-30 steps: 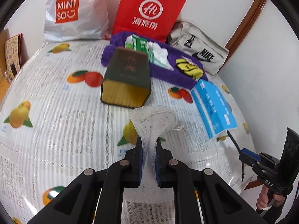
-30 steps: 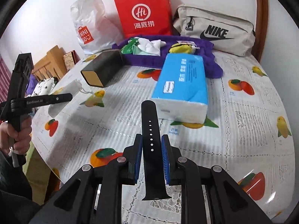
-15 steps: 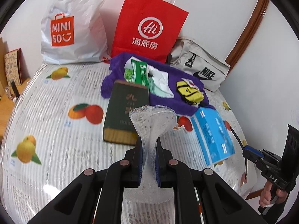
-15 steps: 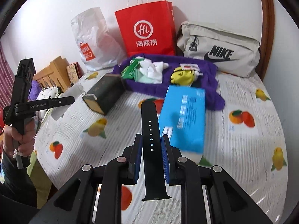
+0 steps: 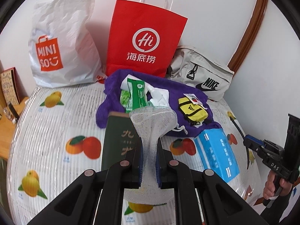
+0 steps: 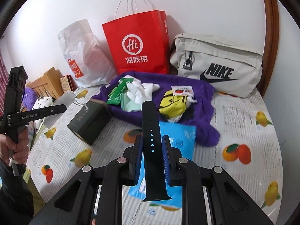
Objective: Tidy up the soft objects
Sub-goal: 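Carry the mesh bag and black strap over the purple towel with both tools, then lower the mesh bag and black strap onto the towel, opening both tools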
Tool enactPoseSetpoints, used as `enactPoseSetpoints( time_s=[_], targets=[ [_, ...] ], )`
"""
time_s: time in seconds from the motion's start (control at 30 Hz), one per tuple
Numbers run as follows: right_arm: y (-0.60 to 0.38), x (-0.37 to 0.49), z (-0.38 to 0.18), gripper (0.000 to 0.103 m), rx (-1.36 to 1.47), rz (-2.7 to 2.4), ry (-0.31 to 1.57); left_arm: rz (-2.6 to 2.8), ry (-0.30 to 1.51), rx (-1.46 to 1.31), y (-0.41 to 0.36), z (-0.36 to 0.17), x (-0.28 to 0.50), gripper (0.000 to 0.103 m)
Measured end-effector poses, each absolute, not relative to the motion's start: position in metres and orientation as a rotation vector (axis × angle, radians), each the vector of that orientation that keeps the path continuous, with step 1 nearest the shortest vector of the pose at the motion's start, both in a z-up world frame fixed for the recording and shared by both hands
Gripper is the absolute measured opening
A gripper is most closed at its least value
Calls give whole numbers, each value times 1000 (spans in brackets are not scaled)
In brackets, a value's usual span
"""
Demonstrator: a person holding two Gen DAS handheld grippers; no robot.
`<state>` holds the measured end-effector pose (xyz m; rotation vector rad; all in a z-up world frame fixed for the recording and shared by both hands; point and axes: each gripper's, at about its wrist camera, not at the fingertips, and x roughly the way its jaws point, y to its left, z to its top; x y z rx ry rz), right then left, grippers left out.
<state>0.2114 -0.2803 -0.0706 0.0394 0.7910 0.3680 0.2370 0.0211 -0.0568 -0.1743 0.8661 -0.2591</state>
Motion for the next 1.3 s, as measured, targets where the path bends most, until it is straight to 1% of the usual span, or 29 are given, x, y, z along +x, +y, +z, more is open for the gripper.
enactPoseSetpoints(
  time_s=[0.43, 0.8, 1.0, 1.3],
  targets=[
    [-283, 263, -66, 20, 48, 361, 779, -265, 854, -160, 14, -48, 283, 11],
    [-278, 320, -69, 20, 28, 354, 786, -270, 873, -160, 12, -63, 325, 11],
    [-270, 357, -83, 20, 10, 382, 819, -285, 893, -160, 5, -69, 353, 11],
    [-257, 400, -125, 21, -8, 426, 929, -335, 934, -165, -18, -83, 394, 11]
  ],
)
